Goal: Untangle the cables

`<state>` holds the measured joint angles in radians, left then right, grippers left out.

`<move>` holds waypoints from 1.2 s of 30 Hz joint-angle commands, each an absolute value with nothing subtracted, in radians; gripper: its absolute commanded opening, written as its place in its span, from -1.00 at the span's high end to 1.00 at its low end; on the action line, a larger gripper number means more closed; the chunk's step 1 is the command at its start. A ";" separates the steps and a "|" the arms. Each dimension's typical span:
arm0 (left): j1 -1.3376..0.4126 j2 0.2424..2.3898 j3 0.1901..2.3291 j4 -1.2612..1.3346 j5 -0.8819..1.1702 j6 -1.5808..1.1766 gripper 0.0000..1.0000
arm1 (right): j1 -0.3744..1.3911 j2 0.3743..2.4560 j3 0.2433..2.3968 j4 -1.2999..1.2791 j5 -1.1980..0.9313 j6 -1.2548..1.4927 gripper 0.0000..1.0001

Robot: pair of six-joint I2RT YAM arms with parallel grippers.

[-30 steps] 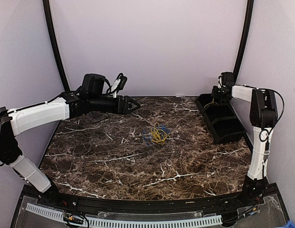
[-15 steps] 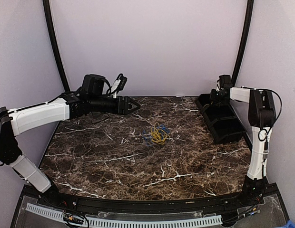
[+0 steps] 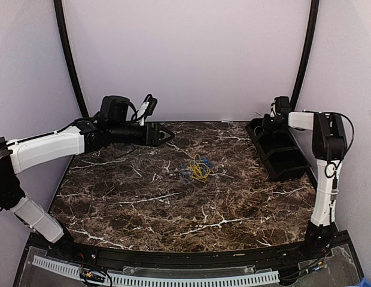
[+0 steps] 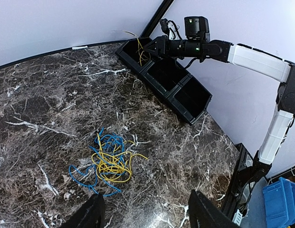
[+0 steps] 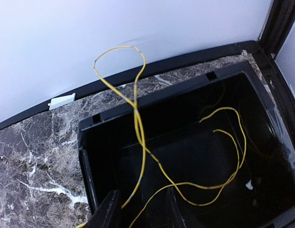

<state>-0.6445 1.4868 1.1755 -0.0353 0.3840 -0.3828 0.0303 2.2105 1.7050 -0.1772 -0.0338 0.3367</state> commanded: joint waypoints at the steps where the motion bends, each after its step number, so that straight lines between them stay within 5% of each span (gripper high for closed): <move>1: -0.649 1.438 1.148 -0.003 0.390 -0.390 -0.25 | 0.028 2.111 1.649 -0.188 -0.040 0.336 0.25; 11: -0.648 1.402 1.103 0.021 0.392 -0.387 -0.26 | 0.025 2.022 1.686 -0.258 -0.094 0.252 0.06; 21: -0.650 1.402 1.101 0.022 0.399 -0.413 -0.25 | 0.026 2.251 1.981 -0.311 -0.245 0.105 -0.16; 36: -0.650 1.435 1.142 -0.020 0.387 -0.454 -0.24 | 0.032 2.454 2.157 -0.273 -0.251 0.102 0.15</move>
<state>-0.6445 1.4410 1.1103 -0.0051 0.3836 -0.4335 0.0284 2.4271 2.0991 -0.3134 -0.2470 0.0998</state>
